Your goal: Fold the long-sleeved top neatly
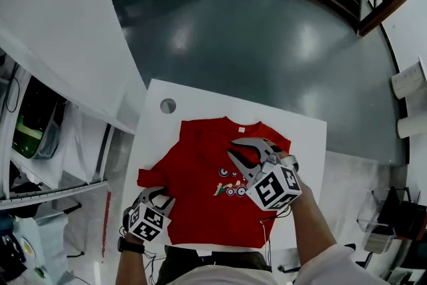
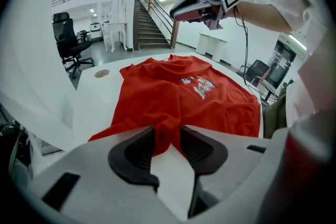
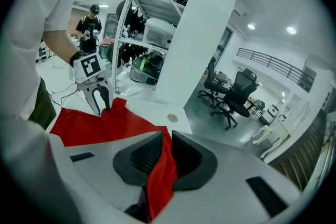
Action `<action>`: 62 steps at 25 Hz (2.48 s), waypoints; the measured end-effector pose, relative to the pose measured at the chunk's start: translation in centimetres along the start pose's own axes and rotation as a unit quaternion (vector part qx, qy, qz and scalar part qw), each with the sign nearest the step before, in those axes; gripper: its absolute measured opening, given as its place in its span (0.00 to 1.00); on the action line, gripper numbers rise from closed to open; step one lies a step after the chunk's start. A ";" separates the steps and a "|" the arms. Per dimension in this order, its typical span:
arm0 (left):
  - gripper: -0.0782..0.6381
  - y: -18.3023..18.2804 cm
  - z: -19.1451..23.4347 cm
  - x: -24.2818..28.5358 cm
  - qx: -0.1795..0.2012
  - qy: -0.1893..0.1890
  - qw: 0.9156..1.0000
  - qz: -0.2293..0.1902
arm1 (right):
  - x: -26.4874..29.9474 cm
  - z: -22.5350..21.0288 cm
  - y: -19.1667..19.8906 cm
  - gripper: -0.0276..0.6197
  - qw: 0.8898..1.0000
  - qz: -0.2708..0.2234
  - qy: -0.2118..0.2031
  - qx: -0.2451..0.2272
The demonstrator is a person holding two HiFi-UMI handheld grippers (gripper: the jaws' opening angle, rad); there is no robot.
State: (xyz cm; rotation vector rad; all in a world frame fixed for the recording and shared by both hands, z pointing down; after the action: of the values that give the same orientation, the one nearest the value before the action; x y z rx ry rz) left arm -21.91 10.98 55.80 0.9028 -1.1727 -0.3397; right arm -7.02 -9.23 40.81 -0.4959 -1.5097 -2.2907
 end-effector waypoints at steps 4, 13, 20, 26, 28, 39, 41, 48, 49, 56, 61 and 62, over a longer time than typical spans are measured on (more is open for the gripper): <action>0.33 -1.1 -0.3 0.0 0.003 0.009 1.000 0.000 | -1.6 0.2 1.1 0.14 1.000 0.011 0.008 0.014; 0.32 -5.9 1.2 0.8 -0.026 0.014 0.998 -0.060 | -3.4 0.5 3.8 0.14 0.999 0.015 0.026 0.046; 0.32 -8.9 2.6 4.5 -0.028 0.011 0.997 -0.068 | -5.9 0.0 6.1 0.14 0.996 0.025 0.046 0.065; 0.31 -10.3 3.0 8.0 -0.039 -0.005 0.998 -0.050 | -8.9 -0.4 8.5 0.14 0.993 0.038 0.065 0.085; 0.30 -10.7 3.3 9.2 -0.046 -0.010 0.998 -0.043 | -9.8 -0.4 9.5 0.14 0.992 0.044 0.071 0.092; 0.27 -11.3 4.1 13.2 -0.054 -0.007 0.998 -0.011 | -14.2 -0.5 14.5 0.14 0.983 0.075 0.103 0.130; 0.26 -11.2 4.2 13.5 -0.056 -0.007 0.998 -0.009 | -14.6 -0.6 15.1 0.14 0.982 0.076 0.106 0.134; 0.21 -11.0 5.1 13.8 -0.113 0.010 0.993 -0.022 | -15.7 -1.0 16.5 0.14 0.979 0.080 0.111 0.148; 0.24 -10.8 5.3 13.8 -0.125 0.010 0.992 -0.020 | -15.8 -1.0 16.6 0.14 0.979 0.081 0.112 0.149; 0.17 -11.0 5.0 14.5 -0.098 0.025 0.995 -0.005 | -15.8 -1.0 17.4 0.14 0.978 0.085 0.112 0.157; 0.15 -11.9 4.7 12.5 -0.067 0.011 0.998 -0.017 | -15.8 -0.9 18.0 0.14 0.977 0.096 0.108 0.160; 0.15 -12.1 4.7 12.1 -0.066 0.010 0.998 -0.022 | -15.7 -0.9 18.2 0.14 0.976 0.099 0.106 0.161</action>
State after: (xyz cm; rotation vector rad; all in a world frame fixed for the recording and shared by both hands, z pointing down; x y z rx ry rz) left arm -18.85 -6.44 54.93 0.8155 -1.0994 -0.4376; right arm 15.29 -15.20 47.65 -0.2856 -1.6017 -1.8381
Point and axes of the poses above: the fingertips, and each gripper's own axes: x forward along the fingers, z to its left, y out of its underside, the point moved 6 cm from there along -x, backward along the fingers, and after that the axes turned 15 degrees about -z, right-handed, at the moved point
